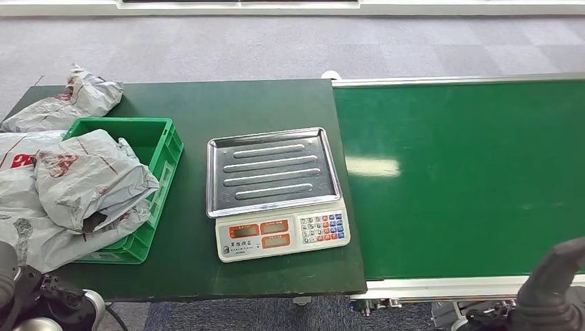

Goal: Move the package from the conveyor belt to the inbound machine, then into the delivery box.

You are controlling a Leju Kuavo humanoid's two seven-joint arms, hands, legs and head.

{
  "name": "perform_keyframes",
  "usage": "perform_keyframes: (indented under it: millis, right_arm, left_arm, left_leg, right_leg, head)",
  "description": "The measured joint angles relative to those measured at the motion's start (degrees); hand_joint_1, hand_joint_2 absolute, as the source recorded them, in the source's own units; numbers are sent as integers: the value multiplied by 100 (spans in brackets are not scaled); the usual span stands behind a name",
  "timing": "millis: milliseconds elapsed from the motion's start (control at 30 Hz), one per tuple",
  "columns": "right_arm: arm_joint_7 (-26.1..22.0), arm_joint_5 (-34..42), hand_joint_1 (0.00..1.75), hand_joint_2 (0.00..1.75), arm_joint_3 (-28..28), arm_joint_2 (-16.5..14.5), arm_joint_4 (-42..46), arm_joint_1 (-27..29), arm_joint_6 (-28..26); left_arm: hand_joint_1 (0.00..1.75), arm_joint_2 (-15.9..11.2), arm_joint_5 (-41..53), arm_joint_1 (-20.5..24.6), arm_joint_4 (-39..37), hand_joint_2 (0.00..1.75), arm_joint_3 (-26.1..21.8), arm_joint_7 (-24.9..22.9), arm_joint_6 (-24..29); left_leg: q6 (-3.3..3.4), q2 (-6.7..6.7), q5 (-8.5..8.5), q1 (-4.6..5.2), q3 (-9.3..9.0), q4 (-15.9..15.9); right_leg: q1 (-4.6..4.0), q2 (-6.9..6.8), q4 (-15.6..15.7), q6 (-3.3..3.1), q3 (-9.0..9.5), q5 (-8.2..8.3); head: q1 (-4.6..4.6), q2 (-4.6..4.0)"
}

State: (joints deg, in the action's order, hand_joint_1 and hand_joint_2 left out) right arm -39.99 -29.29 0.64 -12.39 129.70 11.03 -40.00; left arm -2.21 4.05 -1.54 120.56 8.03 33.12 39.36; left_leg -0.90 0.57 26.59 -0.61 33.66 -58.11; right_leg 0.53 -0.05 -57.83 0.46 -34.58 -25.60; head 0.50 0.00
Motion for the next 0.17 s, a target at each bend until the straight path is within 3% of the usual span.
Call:
perform_keyframes:
  millis: [167]
  right_arm:
    - [-1, 158, 0, 175, 93, -14, 114, 11, 0]
  left_arm:
    - [0, 41, 2, 42, 0, 0, 63, -86, 0]
  left_leg:
    - [0, -1, 0, 0, -1, 0]
  right_leg:
    - [1, 0, 0, 0, 2, 0]
  head:
    - [1, 0]
